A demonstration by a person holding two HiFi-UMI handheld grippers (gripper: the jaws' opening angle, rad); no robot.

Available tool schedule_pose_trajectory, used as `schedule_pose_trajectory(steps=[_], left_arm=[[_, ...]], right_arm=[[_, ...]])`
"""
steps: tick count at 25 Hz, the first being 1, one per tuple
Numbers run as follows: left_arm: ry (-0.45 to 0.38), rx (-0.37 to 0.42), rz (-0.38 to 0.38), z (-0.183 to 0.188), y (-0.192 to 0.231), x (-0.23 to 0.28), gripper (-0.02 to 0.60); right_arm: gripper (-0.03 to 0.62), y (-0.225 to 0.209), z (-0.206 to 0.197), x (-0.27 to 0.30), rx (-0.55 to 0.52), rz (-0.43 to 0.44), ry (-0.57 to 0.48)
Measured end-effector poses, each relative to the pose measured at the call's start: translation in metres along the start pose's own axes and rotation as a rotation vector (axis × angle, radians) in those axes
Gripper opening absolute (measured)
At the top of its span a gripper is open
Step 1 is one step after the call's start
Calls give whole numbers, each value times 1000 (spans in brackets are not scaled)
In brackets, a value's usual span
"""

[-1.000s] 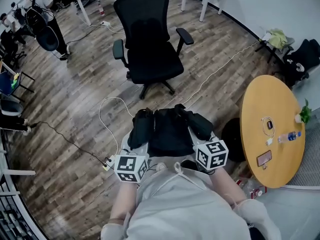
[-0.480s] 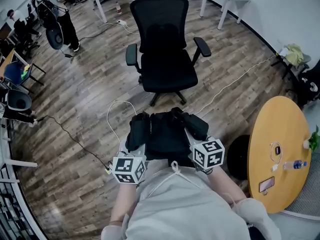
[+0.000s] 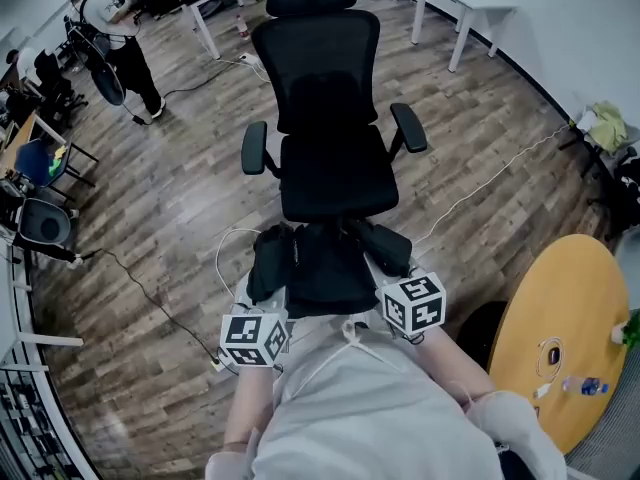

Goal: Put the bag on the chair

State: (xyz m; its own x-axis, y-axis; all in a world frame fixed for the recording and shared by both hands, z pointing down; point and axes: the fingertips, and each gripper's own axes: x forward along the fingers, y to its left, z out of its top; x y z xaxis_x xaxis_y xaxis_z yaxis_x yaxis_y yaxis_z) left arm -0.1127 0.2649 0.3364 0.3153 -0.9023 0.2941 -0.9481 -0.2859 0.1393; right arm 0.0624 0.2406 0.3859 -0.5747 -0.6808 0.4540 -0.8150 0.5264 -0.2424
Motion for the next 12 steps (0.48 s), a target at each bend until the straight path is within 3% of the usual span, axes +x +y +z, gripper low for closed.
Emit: schedule_pose_trajectory(steps=[6,12], left_arm=[[18,-19,-21,14,-12,88,64],[46,-37,-46,25,-14,143,64]], right_arm=[[31,-73,31,32,-8,-5,27],[31,-116,50,54,17,-30,53]])
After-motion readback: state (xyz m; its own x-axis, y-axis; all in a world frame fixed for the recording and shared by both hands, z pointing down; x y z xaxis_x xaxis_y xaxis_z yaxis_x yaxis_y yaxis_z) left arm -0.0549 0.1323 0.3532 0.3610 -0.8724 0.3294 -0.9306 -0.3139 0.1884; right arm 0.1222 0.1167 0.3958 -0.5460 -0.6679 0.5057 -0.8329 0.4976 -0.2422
